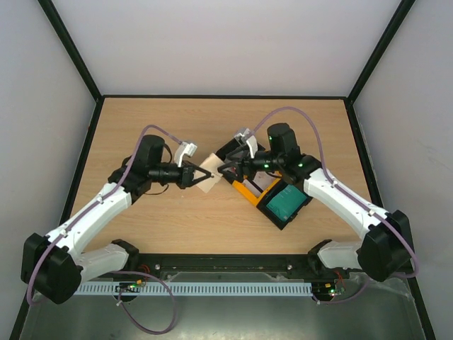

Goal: Put the credit cards into the card holder
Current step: Open the card holder at the center of the board.

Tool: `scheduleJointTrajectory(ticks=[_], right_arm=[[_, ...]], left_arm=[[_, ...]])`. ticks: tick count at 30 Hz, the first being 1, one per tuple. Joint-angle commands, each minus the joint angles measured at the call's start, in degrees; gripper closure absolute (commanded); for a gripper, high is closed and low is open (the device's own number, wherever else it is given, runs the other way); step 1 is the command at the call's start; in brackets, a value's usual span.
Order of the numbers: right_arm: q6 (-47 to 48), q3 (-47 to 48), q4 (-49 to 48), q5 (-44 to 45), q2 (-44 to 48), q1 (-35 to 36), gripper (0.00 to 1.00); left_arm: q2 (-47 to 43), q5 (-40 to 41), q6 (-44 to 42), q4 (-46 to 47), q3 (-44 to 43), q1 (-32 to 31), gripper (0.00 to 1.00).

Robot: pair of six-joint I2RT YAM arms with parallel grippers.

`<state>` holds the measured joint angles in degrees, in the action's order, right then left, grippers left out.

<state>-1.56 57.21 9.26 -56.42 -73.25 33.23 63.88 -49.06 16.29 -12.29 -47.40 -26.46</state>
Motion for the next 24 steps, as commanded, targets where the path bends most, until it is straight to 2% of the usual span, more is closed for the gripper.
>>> scheduleJointTrajectory(ticks=[1,4,7,10,15,19,24], right_arm=[[-14.3,-0.5,-10.1,19.0,-1.7,0.2,0.23],[-25.0,0.9,-10.7,23.6,-4.8,0.3,0.2],[-35.1,-2.3,-18.2,22.0,-5.6,1.3,0.18],[-46.7,-7.9,-31.0,18.5,-4.5,1.7,0.18],[-62.5,-13.2,-50.4,13.6,-4.4,1.7,0.21],[-70.9,-14.6,-61.7,11.2,-5.3,1.7,0.34],[-82.1,-15.6,-79.6,7.3,-8.2,1.8,0.7]], left_arm=[[-1.6,15.2,7.1,5.4,1.1,-0.3,0.97],[-1.9,20.8,13.7,11.0,3.7,-0.3,0.97],[-2.1,21.5,20.0,16.6,5.2,-0.3,0.97],[-2.1,17.7,28.0,19.7,4.3,-0.3,0.97],[-4.0,10.8,43.6,32.9,6.3,-0.2,0.97],[-3.9,8.4,49.5,37.6,6.4,-0.3,0.97],[-2.7,6.3,52.0,40.4,6.3,-0.3,0.93]])
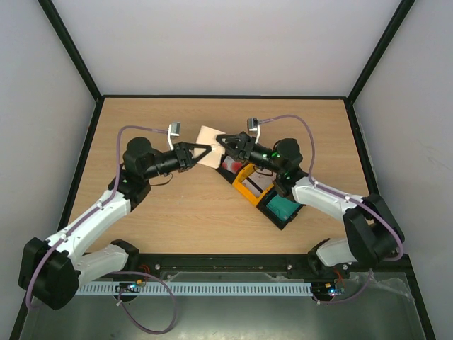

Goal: Put the credit cards into the card holder
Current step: Open the card holder at the center of the board.

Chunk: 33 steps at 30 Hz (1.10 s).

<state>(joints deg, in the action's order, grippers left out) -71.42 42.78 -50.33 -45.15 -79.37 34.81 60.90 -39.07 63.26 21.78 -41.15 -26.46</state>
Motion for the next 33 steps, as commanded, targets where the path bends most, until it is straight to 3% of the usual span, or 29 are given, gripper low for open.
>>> scheduleJointTrajectory(ticks=[1,3,5,7,12,16,22,28,31,33], right_arm=[[-13.7,-1.5,-21.6,-4.1,-2.6,0.3,0.78],[-13.2,-1.3,-21.4,-4.5,-2.8,0.2,0.91],[-10.6,-0.9,-17.9,-4.1,-2.2,0.1,0.97],[-7.6,-0.1,-14.2,-4.1,-1.4,-0.1,0.98],[-5.1,1.1,-10.9,-5.5,-0.8,-1.0,0.98],[-5.0,1.9,-10.3,-7.1,-1.7,-0.9,0.98],[-3.8,2.5,-8.7,-8.4,-2.8,-0.9,0.92],[-2.7,2.8,-7.8,-9.4,-3.5,-0.4,0.95],[-1.2,2.8,-5.4,-8.9,-3.4,-0.4,0.95],[3.0,3.3,0.6,-7.5,-2.7,-0.4,0.85]], left_arm=[[0.3,-3.9,4.8,6.1,-0.1,-0.3,0.92],[0.2,-3.9,4.0,5.0,-0.6,-0.1,0.86],[-0.3,-3.7,2.7,2.9,-1.1,0.5,0.78],[-1.0,-3.7,1.5,1.3,-1.2,1.2,0.72],[-3.5,-4.5,-0.5,-2.1,-0.8,4.6,0.71],[-3.7,-6.2,-1.0,-1.8,-0.4,6.0,0.73],[-1.6,-8.9,-2.3,-1.8,-0.5,5.6,0.86],[1.4,-10.9,-4.3,-2.6,-1.8,3.4,0.79],[1.8,-10.4,-4.8,-2.9,-2.1,3.1,0.91],[1.6,-8.5,-6.5,-5.3,-2.7,3.1,0.97]])
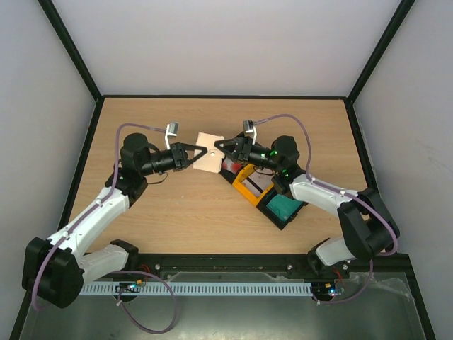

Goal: Put the credit cards into the card holder
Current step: Open the card holder at the center of the board.

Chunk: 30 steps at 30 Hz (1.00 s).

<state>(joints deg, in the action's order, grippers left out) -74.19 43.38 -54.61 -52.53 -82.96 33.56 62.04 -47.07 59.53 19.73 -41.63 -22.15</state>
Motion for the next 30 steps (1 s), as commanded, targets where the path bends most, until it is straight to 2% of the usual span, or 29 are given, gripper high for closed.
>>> scheduleJointTrajectory(ticks=[1,4,5,8,12,17,23,30], right_arm=[[9.7,3.4,10.5,1.4,1.5,0.8,0.78],[23.5,6.6,30.8,11.0,4.3,1.0,0.49],[27.2,7.5,36.7,15.2,4.9,1.4,0.43],[34.2,11.6,51.1,26.0,4.9,2.9,0.34],[37.5,16.7,60.1,35.8,2.3,7.7,0.32],[39.7,21.8,65.1,40.6,-3.1,13.1,0.36],[41.9,24.4,67.8,38.6,-7.1,15.5,0.41],[42.9,25.6,68.8,38.4,-9.9,15.5,0.42]], left_arm=[[0.2,0.9,-4.2,-5.4,-2.6,-1.2,0.97],[-0.2,6.6,-8.7,-13.1,-3.4,-1.2,0.97],[-0.2,9.0,-10.5,-15.5,-3.8,-1.2,0.97],[0.6,17.1,-15.8,-23.4,-5.0,-1.3,0.97],[2.7,22.9,-20.5,-27.7,-5.4,-1.6,0.97],[3.8,24.6,-22.1,-28.3,-5.1,-1.9,0.97],[3.7,24.5,-22.5,-27.1,-4.3,-2.3,0.97],[3.5,20.5,-21.8,-24.2,-3.3,-2.4,0.97]])
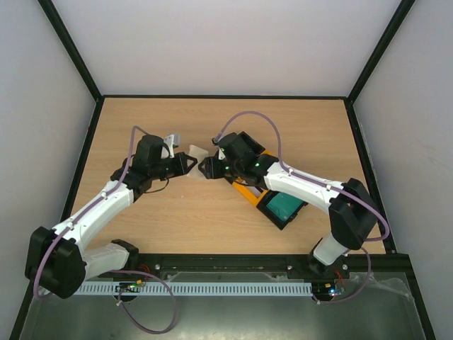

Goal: Put the credit cards into the card holder
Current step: Open the card holder at the center of the board.

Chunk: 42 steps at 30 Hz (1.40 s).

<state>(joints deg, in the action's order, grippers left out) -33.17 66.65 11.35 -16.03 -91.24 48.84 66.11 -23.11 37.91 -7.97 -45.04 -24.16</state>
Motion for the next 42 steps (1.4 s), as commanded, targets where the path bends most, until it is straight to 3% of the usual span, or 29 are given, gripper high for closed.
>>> scheduleJointTrajectory(ticks=[1,10,17,20,26,31,33,42], right_arm=[[1.7,2.3,3.1,3.6,-2.0,0.2,0.43],[-1.3,2.5,7.4,29.6,-4.0,0.3,0.56],[-2.8,4.0,12.3,39.9,-2.8,0.3,0.63],[-1.2,3.7,9.9,34.4,-0.4,0.3,0.61],[0.0,-2.0,-1.6,12.9,6.6,-0.4,0.4],[-2.6,-2.9,-4.1,6.8,6.6,-1.0,0.36],[-3.0,-2.6,-3.8,5.4,5.2,-1.0,0.38],[-6.5,-2.9,-0.6,5.9,1.3,-1.0,0.69]], left_arm=[[-0.7,-3.9,-0.2,3.6,0.1,-0.4,0.97],[-0.8,-3.9,0.0,1.8,-0.5,-0.4,0.97],[-1.3,-1.1,-0.4,0.2,-0.8,-0.4,0.97],[-1.1,-1.0,-0.5,0.0,-1.0,-0.4,0.97],[-1.4,-0.7,-0.6,-0.2,-1.4,-0.4,0.97],[-2.2,-1.3,-0.1,-0.1,-1.3,-0.4,0.97],[-2.4,-1.6,0.1,0.1,-1.2,-0.4,0.97],[-2.7,-1.6,0.9,0.6,-0.8,-0.4,0.97]])
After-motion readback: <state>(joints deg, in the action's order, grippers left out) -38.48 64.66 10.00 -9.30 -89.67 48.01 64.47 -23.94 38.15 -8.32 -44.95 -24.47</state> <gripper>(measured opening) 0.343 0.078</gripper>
